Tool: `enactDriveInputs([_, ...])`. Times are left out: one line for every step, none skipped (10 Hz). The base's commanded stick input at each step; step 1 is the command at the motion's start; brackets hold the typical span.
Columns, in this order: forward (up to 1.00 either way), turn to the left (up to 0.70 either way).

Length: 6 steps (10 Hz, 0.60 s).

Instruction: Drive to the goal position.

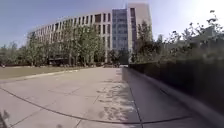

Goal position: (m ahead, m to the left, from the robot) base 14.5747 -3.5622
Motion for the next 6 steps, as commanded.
enactDriveInputs([0.70,0.00])
enactDriveInputs([0.70,0.00])
enactDriveInputs([0.70,0.00])
enactDriveInputs([0.70,0.00])
enactDriveInputs([0.70,0.00])
enactDriveInputs([0.70,0.00])
